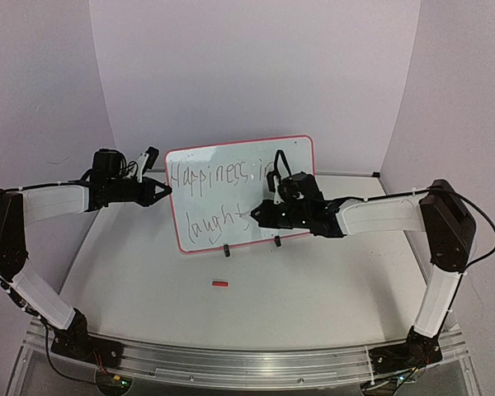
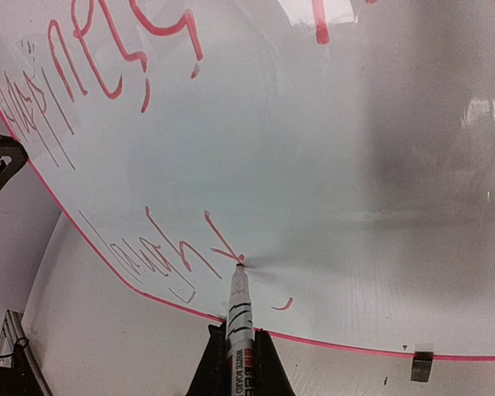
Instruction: Write a sentence on the whiteboard
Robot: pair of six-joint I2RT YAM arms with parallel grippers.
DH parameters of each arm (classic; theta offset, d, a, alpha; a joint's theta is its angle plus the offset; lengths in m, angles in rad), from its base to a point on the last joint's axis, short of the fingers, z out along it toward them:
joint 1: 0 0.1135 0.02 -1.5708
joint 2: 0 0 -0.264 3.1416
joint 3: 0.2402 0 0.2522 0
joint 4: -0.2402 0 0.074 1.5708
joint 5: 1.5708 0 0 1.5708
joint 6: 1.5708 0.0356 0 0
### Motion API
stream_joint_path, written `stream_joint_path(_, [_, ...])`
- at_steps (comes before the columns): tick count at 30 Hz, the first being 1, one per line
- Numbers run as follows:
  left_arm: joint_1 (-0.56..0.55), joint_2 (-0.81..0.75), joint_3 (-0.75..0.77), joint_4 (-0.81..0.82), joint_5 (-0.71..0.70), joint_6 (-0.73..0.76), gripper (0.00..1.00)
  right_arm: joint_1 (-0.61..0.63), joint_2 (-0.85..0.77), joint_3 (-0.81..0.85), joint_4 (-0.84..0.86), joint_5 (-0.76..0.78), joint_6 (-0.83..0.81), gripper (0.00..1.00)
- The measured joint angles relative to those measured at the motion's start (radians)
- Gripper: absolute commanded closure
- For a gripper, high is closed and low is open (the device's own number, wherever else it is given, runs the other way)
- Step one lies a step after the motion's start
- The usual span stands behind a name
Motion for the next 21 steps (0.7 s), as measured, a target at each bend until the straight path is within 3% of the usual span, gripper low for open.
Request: stream_joint_path(21, [0.0,0.0,0.0,0.0,0.0,0.0,1.0,0.0,0.002,-0.044,-0.012,-0.011,0.034,1.0])
